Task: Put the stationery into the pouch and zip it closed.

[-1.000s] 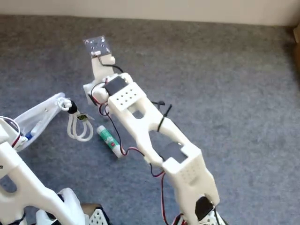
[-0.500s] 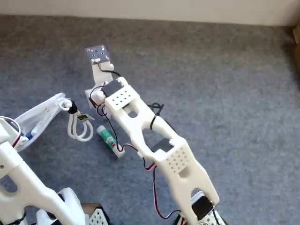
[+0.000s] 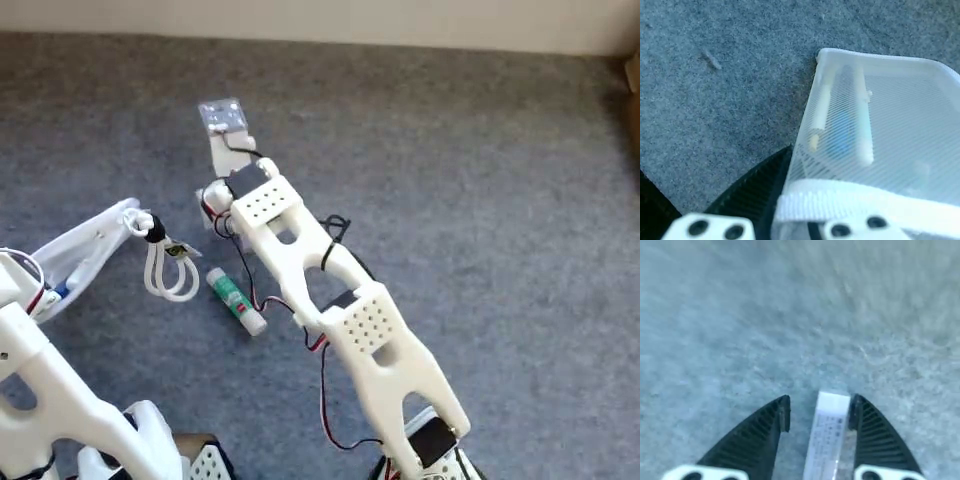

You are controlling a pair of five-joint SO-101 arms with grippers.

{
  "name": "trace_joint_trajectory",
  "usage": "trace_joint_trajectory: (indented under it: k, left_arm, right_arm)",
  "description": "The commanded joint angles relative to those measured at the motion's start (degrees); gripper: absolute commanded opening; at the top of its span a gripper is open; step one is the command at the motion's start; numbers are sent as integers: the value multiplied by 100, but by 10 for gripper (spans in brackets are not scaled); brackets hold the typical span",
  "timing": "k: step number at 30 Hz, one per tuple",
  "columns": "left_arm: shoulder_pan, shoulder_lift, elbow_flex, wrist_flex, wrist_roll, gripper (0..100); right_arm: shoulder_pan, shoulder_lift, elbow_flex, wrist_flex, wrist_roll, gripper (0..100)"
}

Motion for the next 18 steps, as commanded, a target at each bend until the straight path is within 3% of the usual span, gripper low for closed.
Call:
trace_joint_trajectory:
  k: [1, 5, 11, 18]
  left_arm:
    - [-92, 31, -127, -44, 26, 7]
    - [-92, 31, -127, -44, 26, 7]
    - [-92, 40, -127, -44, 26, 7]
    - [-92, 57, -127, -44, 26, 7]
  right_arm:
    - [171, 57, -532, 338, -35, 190]
    - [277, 303, -822, 462, -18, 180]
    - [286, 444, -1209, 453, -18, 56]
    - [268, 426, -1262, 708, 343, 44]
